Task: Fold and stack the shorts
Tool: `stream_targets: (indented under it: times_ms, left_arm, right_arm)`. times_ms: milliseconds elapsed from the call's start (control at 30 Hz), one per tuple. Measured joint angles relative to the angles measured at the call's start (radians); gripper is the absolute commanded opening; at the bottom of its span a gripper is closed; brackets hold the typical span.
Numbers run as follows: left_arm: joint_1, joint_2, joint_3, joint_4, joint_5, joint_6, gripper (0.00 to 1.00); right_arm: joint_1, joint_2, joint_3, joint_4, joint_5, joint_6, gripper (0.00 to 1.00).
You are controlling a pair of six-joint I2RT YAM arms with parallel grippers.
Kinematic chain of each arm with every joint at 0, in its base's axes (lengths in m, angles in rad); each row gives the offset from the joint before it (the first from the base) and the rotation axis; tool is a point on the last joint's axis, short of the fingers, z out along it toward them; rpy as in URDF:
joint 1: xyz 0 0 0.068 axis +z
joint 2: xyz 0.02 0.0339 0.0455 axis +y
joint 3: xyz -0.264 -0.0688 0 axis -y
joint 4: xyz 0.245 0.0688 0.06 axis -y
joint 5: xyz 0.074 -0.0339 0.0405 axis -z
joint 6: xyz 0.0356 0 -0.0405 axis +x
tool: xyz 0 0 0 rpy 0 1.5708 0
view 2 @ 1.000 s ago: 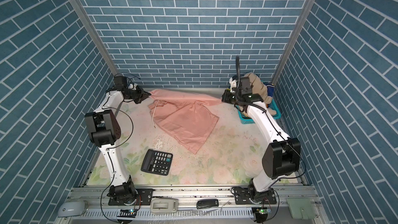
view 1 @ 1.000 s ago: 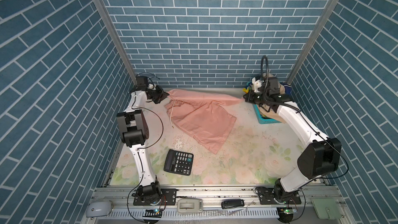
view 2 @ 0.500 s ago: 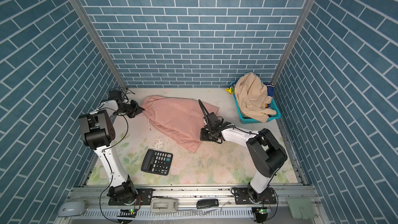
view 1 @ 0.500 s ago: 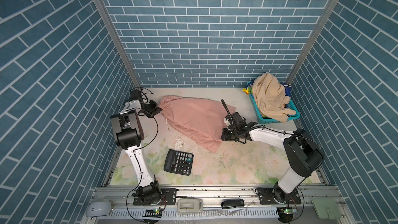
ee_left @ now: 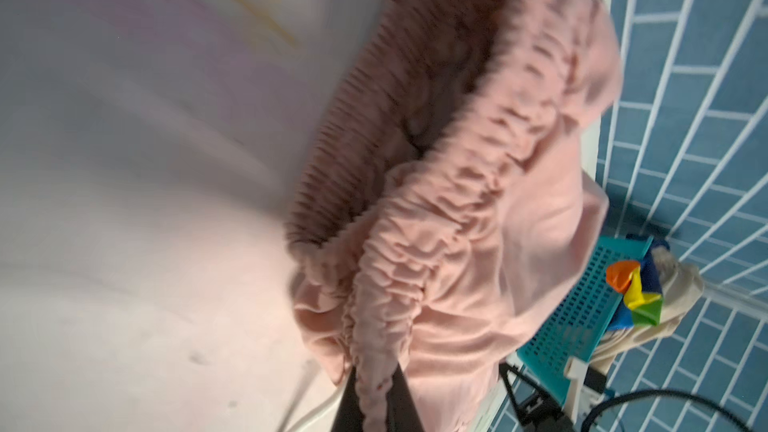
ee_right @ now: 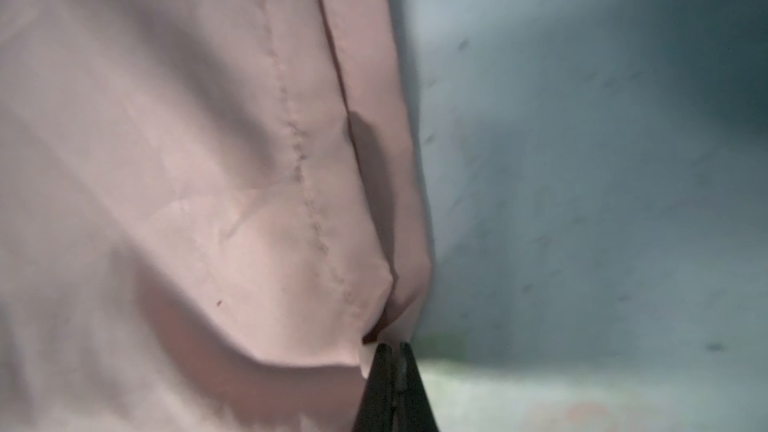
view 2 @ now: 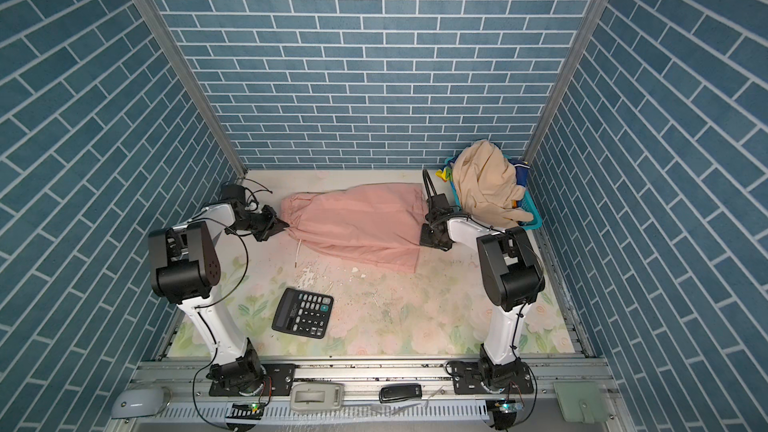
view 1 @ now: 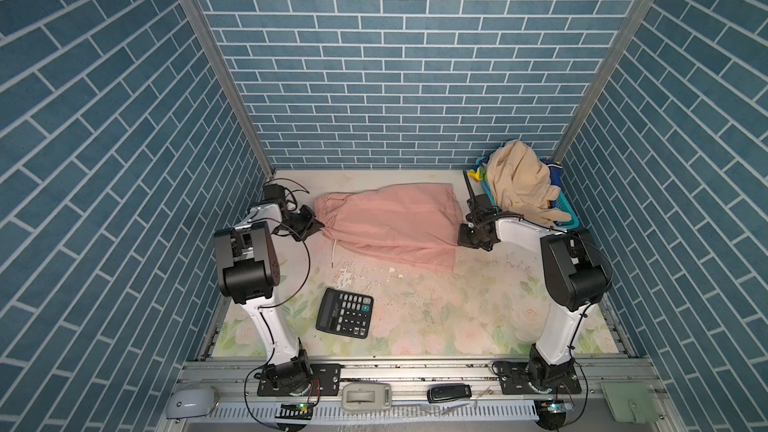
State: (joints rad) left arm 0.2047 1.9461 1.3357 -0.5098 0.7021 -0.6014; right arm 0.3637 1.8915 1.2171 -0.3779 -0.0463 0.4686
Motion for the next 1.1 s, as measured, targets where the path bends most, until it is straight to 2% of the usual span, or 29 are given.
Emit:
stream_targets:
  times_ms: [133, 333, 433, 533, 700, 800, 1000, 1100]
  left_arm:
    - [-0.051, -0.043, 0.000, -0.009, 0.016, 0.004, 0.00]
    - [0.020, -0.050, 0.111, -0.066, 0.014, 0.025, 0.00]
    - [0.035, -0.050, 0.136, -0.072, 0.011, 0.039, 0.00]
    - [0.040, -0.050, 0.120, -0.076, 0.010, 0.047, 0.00]
    - [0.050, -0.044, 0.050, -0.083, -0.003, 0.066, 0.00]
    - [0.051, -0.022, 0.040, -0.106, -0.011, 0.085, 0.00]
    - [0.059, 0.011, 0.023, -0.117, -0.035, 0.100, 0.00]
    - [0.061, 0.012, 0.024, -0.114, -0.022, 0.087, 0.00]
  right_arm:
    - [-0.019, -0.005, 0.099, -0.077, 0.028, -0.046, 0.00]
    - [0.024, -0.179, 0.122, -0.151, 0.030, -0.060, 0.00]
    - [0.071, -0.292, 0.081, -0.146, 0.037, -0.058, 0.00]
    - [0.112, -0.362, -0.039, -0.113, 0.032, -0.045, 0.00]
    - [0.133, -0.337, -0.264, -0.069, 0.006, 0.009, 0.00]
    - [0.140, -0.308, -0.332, -0.048, -0.010, 0.034, 0.00]
    - [0.142, -0.296, -0.347, -0.011, -0.011, 0.051, 0.00]
    - [0.124, -0.296, -0.295, -0.058, -0.008, 0.040, 0.00]
